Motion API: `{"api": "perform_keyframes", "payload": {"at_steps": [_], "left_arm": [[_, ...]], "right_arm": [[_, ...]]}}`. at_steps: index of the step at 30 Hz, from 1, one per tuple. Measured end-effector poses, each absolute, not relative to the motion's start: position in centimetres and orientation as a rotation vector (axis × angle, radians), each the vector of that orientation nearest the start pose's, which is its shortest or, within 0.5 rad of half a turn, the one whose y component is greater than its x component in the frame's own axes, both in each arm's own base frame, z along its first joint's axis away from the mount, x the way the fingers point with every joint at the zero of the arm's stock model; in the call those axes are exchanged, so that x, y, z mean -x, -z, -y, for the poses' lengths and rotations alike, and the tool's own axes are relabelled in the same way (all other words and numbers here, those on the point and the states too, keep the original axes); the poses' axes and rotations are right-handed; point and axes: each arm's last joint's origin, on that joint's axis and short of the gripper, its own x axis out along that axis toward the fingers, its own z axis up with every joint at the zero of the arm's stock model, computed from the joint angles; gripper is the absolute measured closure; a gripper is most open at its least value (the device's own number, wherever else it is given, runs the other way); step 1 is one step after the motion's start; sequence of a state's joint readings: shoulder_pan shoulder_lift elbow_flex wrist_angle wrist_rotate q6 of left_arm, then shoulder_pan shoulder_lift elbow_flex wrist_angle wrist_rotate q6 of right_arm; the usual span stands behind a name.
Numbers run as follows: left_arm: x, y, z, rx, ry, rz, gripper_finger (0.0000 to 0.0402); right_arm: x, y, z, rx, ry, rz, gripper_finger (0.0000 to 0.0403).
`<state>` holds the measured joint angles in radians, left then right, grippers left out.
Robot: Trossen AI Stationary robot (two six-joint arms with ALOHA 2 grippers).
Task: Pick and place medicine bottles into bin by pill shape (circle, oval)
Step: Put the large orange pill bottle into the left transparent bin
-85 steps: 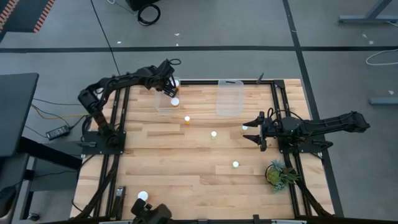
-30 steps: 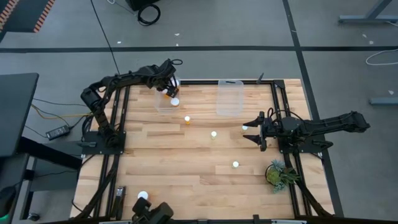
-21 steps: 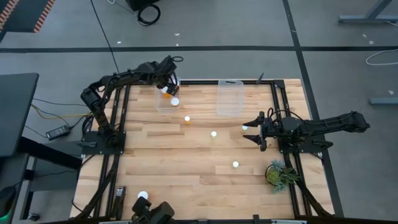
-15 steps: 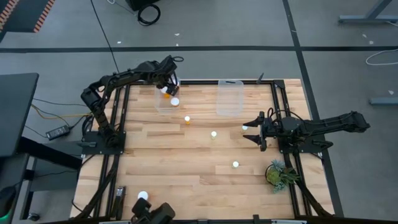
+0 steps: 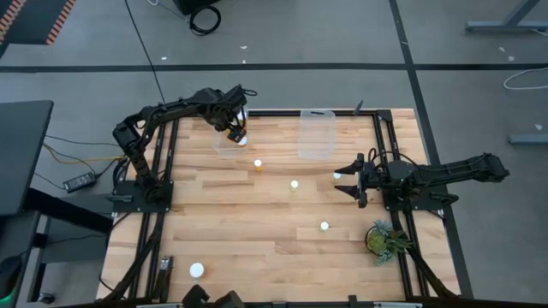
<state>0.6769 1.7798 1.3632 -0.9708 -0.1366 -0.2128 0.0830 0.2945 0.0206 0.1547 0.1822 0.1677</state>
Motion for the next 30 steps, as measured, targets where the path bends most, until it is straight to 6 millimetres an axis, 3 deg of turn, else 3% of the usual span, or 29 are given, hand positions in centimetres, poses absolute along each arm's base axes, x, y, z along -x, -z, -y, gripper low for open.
{"api": "perform_keyframes", "payload": {"at_steps": [14,30], "left_arm": [[-26.7,-22.2,-19.6,0.559,-0.794,-1.393,0.0091],[-26.6,-23.8,-17.2,0.578,-0.742,-1.416,0.0092]], "right_arm": [[-11.5,-16.0,-0.4,-0.152,0.109,-0.11,0.0118],[-11.5,-16.0,-0.4,-0.152,0.109,-0.11,0.0118]]}}
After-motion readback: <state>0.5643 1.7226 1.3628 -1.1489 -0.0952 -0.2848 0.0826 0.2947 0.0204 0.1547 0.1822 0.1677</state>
